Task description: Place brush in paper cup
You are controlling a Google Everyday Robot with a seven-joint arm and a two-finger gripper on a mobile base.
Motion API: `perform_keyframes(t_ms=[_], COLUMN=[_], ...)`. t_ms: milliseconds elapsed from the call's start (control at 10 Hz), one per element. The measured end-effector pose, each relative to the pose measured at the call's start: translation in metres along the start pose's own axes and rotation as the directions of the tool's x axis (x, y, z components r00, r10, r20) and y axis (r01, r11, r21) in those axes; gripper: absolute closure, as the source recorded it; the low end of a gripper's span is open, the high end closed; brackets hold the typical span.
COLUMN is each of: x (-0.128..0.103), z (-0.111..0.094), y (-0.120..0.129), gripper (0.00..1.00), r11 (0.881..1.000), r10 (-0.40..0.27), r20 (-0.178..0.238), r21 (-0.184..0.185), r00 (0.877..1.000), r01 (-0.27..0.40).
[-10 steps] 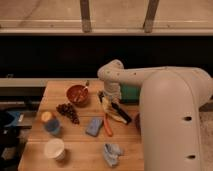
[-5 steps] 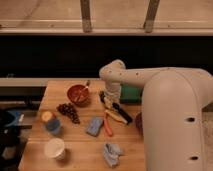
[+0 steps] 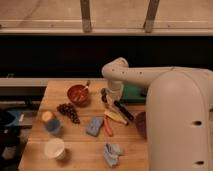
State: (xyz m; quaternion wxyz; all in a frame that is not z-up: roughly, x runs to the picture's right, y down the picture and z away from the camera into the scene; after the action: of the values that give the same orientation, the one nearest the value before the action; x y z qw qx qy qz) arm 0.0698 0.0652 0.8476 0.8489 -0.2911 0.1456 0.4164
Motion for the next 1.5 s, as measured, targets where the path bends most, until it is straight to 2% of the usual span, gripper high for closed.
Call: perform_keyframes(t_ms=[300, 500, 700, 900, 1000, 1100, 1200, 1300, 1400, 1500], x=[-0.003, -0.004, -0.008, -0.008, -0.009, -0.008, -0.01, -0.017, -0.023, -0.027], z=[-0.031, -0.043, -0.056, -0.063, -0.069, -0.076, -0.081, -0.084, -0.084, -0.085], y=[-0.012, -0.011, 0.009, 0.03, 0.047, 0.06, 0.077, 0.089, 0.105, 0.113], gripper=[0.81, 0.81, 0.81, 0.81, 0.81, 0.81, 0.81, 0.81, 0.81, 0.81], r11=[1.0, 1.0, 0.998, 0.988, 0.971, 0.946, 0.915, 0.893, 0.862, 0.843], r10=[0.005, -0.002, -0.06, -0.147, -0.215, -0.286, -0.355, -0.398, -0.447, -0.475], r20=[0.051, 0.069, 0.078, 0.089, 0.113, 0.144, 0.166, 0.18, 0.187, 0.195], r21=[0.026, 0.022, -0.004, -0.043, -0.08, -0.115, -0.139, -0.15, -0.169, -0.179], r00=[0.999, 0.998, 0.995, 0.985, 0.97, 0.947, 0.92, 0.899, 0.875, 0.858], r01=[-0.006, 0.001, 0.06, 0.152, 0.225, 0.303, 0.378, 0.425, 0.477, 0.507])
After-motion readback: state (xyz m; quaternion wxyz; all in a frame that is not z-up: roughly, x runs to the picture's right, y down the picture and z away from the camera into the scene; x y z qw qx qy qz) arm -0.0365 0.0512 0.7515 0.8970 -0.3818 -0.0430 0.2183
